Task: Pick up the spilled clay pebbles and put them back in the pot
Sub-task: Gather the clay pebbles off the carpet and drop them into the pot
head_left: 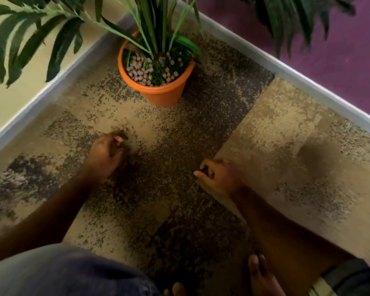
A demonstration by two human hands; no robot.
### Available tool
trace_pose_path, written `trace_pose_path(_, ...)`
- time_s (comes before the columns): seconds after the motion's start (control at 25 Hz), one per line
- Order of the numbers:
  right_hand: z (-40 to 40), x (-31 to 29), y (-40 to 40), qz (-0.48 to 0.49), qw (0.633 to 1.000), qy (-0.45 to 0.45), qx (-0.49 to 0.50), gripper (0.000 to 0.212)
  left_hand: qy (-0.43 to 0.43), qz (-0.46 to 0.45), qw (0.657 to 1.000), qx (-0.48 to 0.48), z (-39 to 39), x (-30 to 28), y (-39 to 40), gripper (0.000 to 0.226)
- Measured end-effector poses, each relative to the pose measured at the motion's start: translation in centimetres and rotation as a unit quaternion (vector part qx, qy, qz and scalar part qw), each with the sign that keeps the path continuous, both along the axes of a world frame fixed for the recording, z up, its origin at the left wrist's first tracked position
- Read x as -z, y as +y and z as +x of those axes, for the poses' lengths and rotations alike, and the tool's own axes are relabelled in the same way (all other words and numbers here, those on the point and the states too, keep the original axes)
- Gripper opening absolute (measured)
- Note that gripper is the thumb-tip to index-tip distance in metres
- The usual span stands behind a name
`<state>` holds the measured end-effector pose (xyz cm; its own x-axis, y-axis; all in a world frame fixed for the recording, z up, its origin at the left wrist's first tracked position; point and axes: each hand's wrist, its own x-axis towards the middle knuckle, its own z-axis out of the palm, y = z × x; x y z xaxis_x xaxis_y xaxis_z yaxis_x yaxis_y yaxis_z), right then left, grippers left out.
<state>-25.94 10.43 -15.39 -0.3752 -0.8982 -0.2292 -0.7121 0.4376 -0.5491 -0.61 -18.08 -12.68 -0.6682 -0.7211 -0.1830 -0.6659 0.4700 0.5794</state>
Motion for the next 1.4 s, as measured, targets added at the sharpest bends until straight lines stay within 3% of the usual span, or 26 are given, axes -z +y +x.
trace_pose_path(0.2,3.7,0.2,1.3,0.042,0.998,-0.015,-0.043,0.047,-0.092,-0.002,0.995,0.027,2.3,0.5,0.6,0.017)
trace_pose_path(0.52,4.7,0.8,0.5,0.051,0.998,-0.006,-0.028,0.009,-0.234,0.05,0.968,0.07,5.3,2.0,1.0,0.025)
trace_pose_path(0.8,2.2,0.6,-1.2,0.113,0.985,-0.088,0.1,0.013,-0.344,0.028,0.93,0.124,5.1,1.5,1.1,0.033)
trace_pose_path(0.96,2.3,1.0,-0.8,0.094,0.984,-0.092,0.118,0.011,-0.308,0.114,0.942,0.068,5.1,1.1,1.6,0.024)
trace_pose_path(1.04,2.4,0.9,-0.9,0.054,0.979,-0.143,0.134,0.006,-0.297,0.153,0.941,0.056,5.0,0.7,1.5,0.021)
trace_pose_path(1.12,2.8,0.5,-1.6,0.016,0.952,-0.248,0.18,0.002,-0.315,0.158,0.934,0.062,4.8,0.4,1.4,0.021)
trace_pose_path(1.2,3.5,-0.2,-2.9,-0.007,0.902,-0.366,0.231,0.006,-0.329,0.142,0.932,0.051,4.9,0.4,1.9,0.025)
trace_pose_path(1.32,4.8,-0.9,-4.8,-0.006,0.856,-0.456,0.242,0.007,-0.323,0.102,0.94,0.023,5.3,0.3,3.2,0.035)
trace_pose_path(1.4,5.9,-1.3,-5.8,0.012,0.819,-0.516,0.25,0.008,-0.305,0.122,0.945,0.0,5.3,0.6,4.0,0.032)
